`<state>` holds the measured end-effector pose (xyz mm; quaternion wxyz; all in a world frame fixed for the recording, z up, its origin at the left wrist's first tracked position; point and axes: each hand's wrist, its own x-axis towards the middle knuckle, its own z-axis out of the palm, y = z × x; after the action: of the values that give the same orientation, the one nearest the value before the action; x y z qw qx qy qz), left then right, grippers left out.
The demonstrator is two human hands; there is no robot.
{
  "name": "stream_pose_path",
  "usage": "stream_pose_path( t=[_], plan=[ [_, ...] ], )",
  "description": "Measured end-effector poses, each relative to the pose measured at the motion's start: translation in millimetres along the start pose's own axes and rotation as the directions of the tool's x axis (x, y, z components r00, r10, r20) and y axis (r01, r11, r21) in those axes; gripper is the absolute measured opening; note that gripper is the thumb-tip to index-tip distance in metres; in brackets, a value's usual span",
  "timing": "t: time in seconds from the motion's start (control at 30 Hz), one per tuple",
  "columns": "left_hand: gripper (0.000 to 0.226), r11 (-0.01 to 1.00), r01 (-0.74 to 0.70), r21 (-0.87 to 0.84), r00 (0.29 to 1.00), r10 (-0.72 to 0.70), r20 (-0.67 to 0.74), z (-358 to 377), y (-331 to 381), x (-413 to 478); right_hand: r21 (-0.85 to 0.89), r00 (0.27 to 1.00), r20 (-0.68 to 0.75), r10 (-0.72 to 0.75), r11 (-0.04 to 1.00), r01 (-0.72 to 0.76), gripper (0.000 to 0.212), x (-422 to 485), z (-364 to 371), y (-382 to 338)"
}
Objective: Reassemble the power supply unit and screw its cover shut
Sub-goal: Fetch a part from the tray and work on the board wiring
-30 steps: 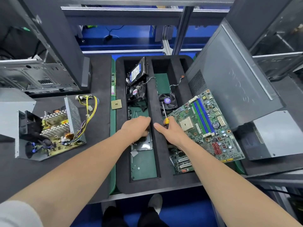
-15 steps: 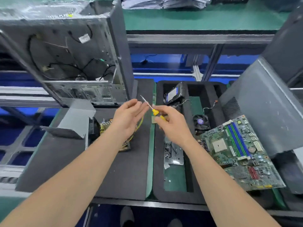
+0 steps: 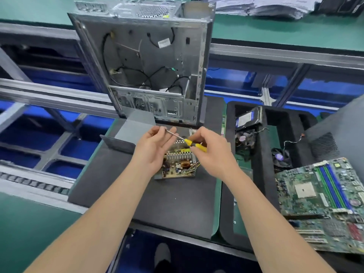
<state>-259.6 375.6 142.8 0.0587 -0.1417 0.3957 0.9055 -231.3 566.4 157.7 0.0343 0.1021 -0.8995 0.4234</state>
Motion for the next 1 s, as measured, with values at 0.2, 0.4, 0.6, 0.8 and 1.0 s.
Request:
stream_pose_path(
  t=[0.2, 0.4, 0.6, 0.8, 1.0],
  plan=[
    [0.013, 0.996, -0.066, 0.055, 0.997, 0.067, -0.031, -14.1, -3.3, -3.3, -0.012, 1.0, -0.02, -0.02, 1.0, 0.02, 0.023, -5.5, 12.5, -4.4],
    [0.014, 0.996, -0.055, 0.069, 0.998, 0.057, -0.031, -20.5, -4.5, -3.2, -0.047, 1.0, -0.017, -0.006, 0.999, 0.005, 0.023, -7.8, 14.0, -5.1],
    [0.015, 0.998, -0.022, 0.065, 1.0, 0.023, -0.016, -20.9, -3.0, 1.1, 0.035, 0.997, -0.075, 0.01, 0.999, -0.007, 0.019, -13.1, 11.1, -7.8],
    [0.023, 0.994, 0.078, 0.078, 0.996, -0.08, 0.026, -26.0, 5.1, 4.0, 0.321, 0.967, -0.193, 0.166, 0.942, -0.098, 0.016, -15.5, 7.5, -10.9],
    [0.031, 0.961, 0.13, 0.246, 0.988, -0.145, 0.044, -38.9, 9.8, 1.4, 0.488, 0.923, -0.246, 0.295, 0.861, -0.145, 0.011, -11.1, 6.6, -14.9]
  ],
)
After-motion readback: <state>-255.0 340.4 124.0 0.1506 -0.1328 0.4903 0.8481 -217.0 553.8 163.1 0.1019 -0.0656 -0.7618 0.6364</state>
